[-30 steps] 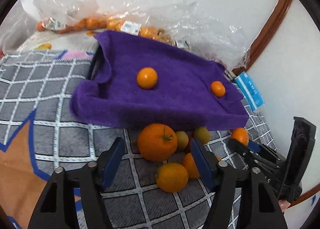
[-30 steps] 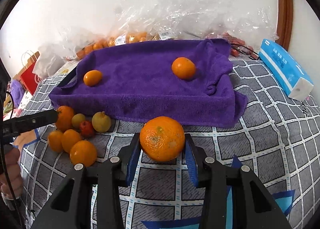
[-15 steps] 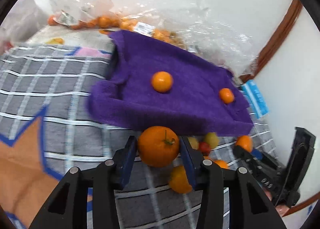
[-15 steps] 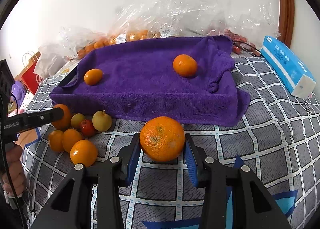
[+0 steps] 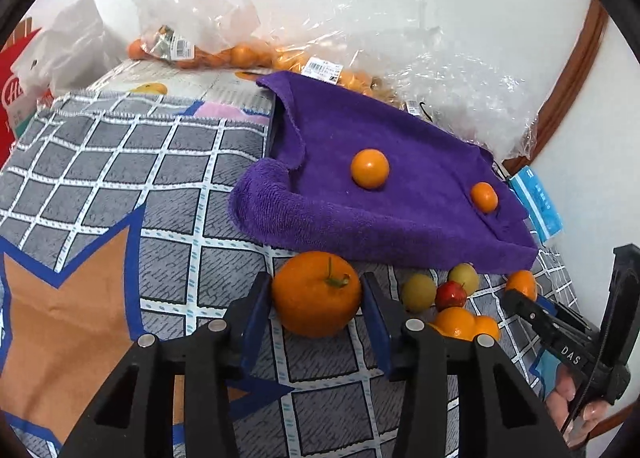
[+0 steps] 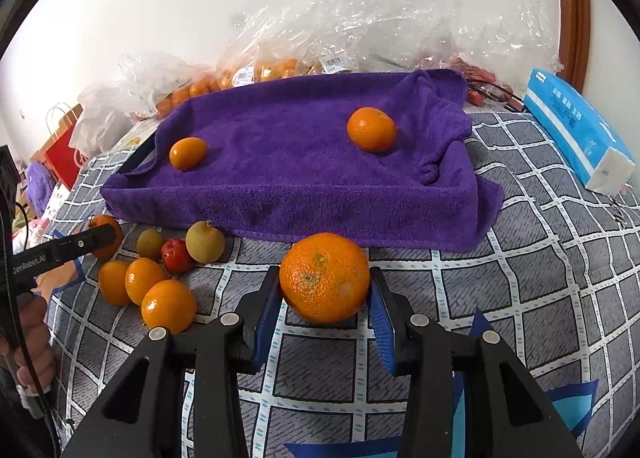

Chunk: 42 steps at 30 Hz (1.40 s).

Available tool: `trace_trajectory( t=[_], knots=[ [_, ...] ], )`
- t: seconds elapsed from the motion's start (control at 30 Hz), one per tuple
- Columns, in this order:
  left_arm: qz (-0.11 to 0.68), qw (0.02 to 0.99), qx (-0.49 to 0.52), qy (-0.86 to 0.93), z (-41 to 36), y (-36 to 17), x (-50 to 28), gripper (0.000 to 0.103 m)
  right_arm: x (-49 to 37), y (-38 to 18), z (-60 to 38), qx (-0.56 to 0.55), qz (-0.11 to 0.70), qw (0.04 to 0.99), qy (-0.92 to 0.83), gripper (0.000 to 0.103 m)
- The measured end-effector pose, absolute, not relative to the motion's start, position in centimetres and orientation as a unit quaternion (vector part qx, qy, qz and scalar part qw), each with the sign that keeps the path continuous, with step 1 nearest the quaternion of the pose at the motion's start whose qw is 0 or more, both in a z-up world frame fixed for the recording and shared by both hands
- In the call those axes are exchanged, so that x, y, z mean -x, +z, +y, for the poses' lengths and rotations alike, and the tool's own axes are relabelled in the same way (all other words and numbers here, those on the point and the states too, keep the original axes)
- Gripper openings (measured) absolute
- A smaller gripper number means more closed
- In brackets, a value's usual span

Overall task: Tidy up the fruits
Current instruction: 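Lift and carry both held fruits over the purple towel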

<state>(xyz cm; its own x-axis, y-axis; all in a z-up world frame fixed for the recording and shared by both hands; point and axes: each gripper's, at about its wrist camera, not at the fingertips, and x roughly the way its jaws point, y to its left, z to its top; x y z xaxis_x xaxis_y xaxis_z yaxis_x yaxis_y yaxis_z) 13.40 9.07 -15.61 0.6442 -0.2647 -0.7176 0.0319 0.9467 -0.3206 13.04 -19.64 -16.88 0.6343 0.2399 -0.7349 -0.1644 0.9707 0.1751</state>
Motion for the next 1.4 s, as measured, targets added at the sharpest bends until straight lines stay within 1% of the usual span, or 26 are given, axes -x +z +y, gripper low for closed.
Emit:
trace_trajectory(
  t=[0.23, 0.5, 1.03, 1.3, 1.4],
  knots=[
    [0.396, 0.904, 0.137, -0.089, 8.6, -15.2, -12.5, 0.042, -12.5, -16.4, -19.9, -0.053, 0.397, 0.908, 0.119, 0.042],
    [0.352, 0.925, 0.109, -0.090, 7.7, -13.8, -11.0, 0.042, -11.9, -15.7, -20.0, -0.056, 0.377, 0.917, 0.117, 0.042],
    [0.309, 0.939, 0.122, -0.093, 8.3, -12.7, -9.5, 0.042, -10.6, -14.6, -20.2, -0.054, 0.337, 0.933, 0.110, 0.042],
    [0.293, 0.936, 0.163, -0.104, 9.6, -12.2, -9.3, 0.042, -10.2, -14.2, -20.1, -0.059, 0.328, 0.936, 0.116, 0.042],
    [0.287, 0.939, 0.164, -0.099, 9.6, -12.0, -9.3, 0.042, -10.2, -14.1, -20.1, -0.061, 0.326, 0.936, 0.115, 0.042]
  ],
)
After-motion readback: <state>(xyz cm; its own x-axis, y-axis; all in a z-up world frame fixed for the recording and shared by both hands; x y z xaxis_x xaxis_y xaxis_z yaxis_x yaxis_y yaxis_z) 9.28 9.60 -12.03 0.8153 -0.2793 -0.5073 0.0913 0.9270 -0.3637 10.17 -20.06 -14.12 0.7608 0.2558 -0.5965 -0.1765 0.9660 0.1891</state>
